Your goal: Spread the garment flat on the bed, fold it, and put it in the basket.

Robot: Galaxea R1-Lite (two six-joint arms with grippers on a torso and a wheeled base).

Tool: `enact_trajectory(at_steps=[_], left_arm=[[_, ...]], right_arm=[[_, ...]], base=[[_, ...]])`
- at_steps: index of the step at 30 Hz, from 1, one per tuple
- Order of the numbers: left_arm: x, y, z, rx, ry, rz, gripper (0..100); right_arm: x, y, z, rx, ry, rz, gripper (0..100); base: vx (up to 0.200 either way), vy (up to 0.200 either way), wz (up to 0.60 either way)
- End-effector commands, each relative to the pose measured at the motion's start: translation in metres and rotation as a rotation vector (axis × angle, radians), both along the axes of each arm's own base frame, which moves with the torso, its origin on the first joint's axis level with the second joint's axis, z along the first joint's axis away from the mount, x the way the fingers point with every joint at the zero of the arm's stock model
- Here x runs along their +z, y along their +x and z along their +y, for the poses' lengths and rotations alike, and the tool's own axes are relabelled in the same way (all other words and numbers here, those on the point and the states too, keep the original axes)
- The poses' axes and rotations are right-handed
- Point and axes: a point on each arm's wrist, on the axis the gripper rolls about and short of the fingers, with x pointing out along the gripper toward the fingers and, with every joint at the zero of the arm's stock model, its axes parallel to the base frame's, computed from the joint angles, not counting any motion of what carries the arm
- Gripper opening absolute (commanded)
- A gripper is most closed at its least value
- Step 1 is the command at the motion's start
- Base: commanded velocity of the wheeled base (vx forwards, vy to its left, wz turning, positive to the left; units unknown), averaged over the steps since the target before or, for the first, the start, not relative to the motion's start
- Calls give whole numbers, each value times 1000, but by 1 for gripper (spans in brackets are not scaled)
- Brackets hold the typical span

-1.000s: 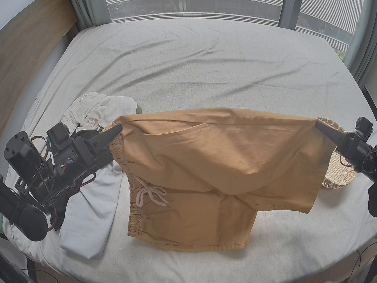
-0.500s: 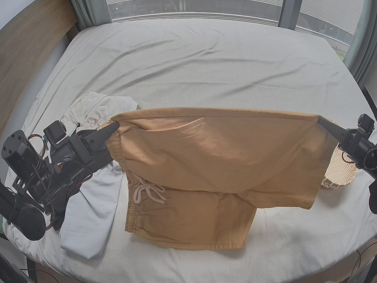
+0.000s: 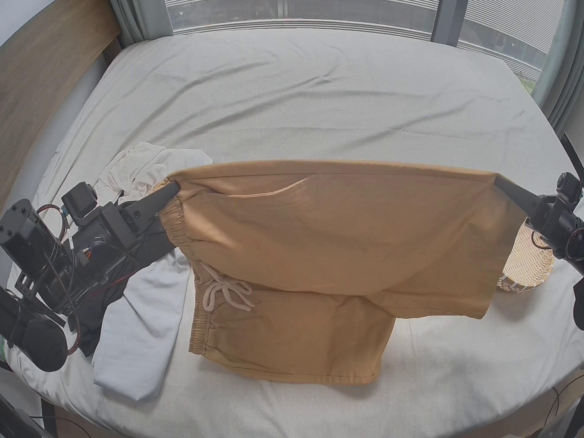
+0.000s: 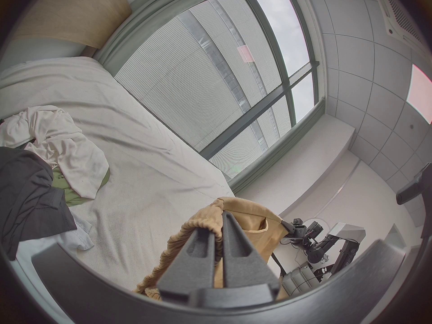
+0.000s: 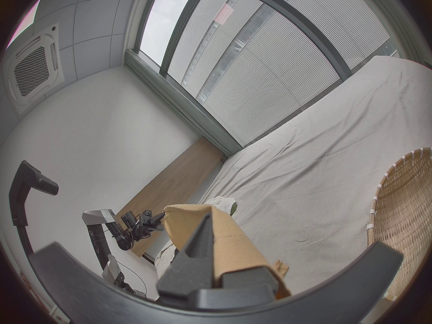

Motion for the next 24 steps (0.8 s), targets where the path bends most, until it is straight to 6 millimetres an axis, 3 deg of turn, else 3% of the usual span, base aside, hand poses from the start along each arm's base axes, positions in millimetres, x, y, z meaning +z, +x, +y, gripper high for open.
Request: enact_trajectory(at_steps=[1,7,11,24], left_arm=[[-3,-1,-1,-5,6,6,0],[0,-6,-11,-44,8,-10,0],[5,4,-13,-39,-3,-29,0],[3,34,-14,53,-26,-33,0]], right_arm=[[-2,1,0,0,0,8,0],[-4,5,2,3,2,14,0],[4,11,6,16,10,-12,0],[12,67,1,14,32,-6,0]], base=[[0,0,0],[0,0,0],[0,0,0],[0,0,0]])
